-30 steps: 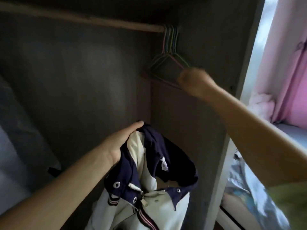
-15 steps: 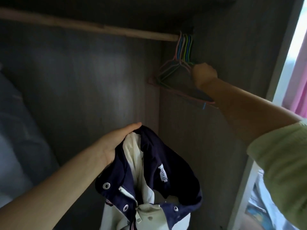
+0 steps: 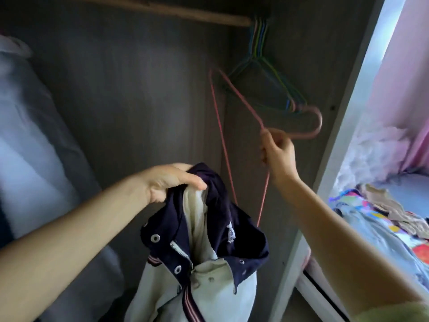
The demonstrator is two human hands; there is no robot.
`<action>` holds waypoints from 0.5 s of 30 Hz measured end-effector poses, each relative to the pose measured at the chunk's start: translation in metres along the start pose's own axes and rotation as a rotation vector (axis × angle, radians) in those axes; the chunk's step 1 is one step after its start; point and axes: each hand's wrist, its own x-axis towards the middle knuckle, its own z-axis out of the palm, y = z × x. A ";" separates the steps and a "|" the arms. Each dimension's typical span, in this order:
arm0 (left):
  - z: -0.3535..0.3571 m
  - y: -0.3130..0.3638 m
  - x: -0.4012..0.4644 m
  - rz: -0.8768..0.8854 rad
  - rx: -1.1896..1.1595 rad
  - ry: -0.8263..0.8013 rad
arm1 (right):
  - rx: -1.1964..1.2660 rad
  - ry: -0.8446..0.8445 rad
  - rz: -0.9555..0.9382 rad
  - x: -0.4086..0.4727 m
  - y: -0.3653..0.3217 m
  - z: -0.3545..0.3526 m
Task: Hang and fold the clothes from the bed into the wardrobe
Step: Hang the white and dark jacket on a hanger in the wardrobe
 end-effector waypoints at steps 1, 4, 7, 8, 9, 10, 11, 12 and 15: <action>0.007 -0.005 -0.003 -0.014 0.058 -0.010 | 0.088 -0.012 0.059 -0.009 -0.006 -0.007; 0.025 -0.028 -0.008 -0.033 0.134 0.064 | 0.141 -0.020 0.054 -0.036 -0.025 -0.039; 0.053 -0.057 -0.020 -0.066 0.184 0.231 | 0.411 0.018 0.067 -0.071 -0.038 -0.088; 0.062 -0.067 -0.023 -0.072 0.191 0.275 | 0.544 0.018 0.090 -0.081 -0.042 -0.102; 0.074 -0.074 -0.029 -0.081 0.191 0.305 | 0.650 0.011 0.115 -0.091 -0.047 -0.117; 0.084 -0.080 -0.033 -0.085 0.177 0.326 | 0.721 0.002 0.131 -0.101 -0.051 -0.129; 0.095 -0.081 -0.040 -0.094 0.149 0.326 | 0.763 -0.019 0.149 -0.111 -0.054 -0.136; 0.105 -0.083 -0.045 -0.105 0.109 0.309 | 0.781 -0.045 0.171 -0.122 -0.054 -0.141; 0.132 -0.075 -0.066 -0.127 -0.007 0.182 | 0.753 -0.147 0.256 -0.160 -0.042 -0.141</action>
